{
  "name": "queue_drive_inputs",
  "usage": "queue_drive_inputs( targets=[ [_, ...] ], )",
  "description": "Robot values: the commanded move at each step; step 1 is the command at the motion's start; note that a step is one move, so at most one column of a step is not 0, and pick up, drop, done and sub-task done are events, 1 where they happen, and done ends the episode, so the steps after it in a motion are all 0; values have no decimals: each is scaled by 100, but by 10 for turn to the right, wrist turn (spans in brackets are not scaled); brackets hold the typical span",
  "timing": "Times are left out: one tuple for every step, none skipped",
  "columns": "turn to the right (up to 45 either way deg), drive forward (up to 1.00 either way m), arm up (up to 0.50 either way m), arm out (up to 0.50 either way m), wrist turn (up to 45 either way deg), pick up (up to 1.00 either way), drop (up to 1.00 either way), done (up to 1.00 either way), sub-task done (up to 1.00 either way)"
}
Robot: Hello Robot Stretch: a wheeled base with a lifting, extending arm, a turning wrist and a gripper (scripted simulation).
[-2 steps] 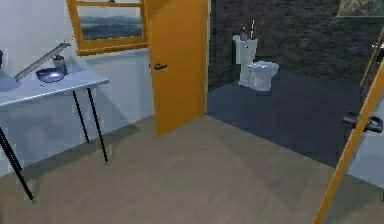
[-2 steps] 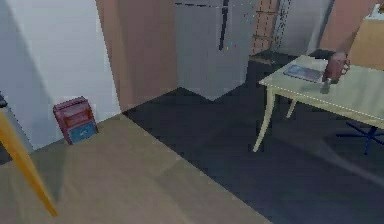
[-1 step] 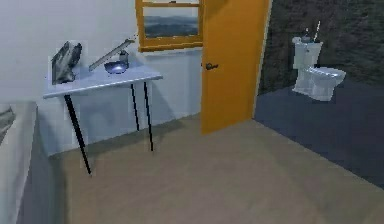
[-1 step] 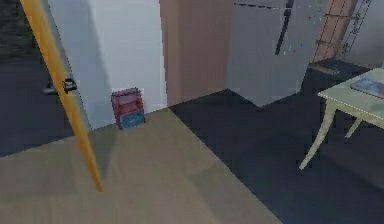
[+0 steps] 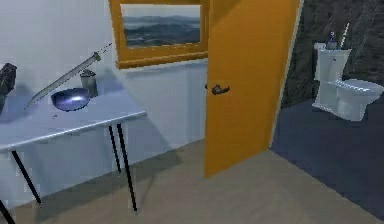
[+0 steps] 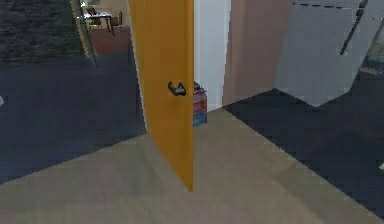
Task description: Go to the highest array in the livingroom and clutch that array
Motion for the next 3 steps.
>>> queue_drive_inputs(
  targets=[
    [-360, 0, 0, 0, 0, 0, 0, 0, 0],
    [0, 40, 0, 0, 0, 0, 0, 0, 0],
    [-450, 0, 0, 0, 0, 0, 0, 0, 0]
  ],
)
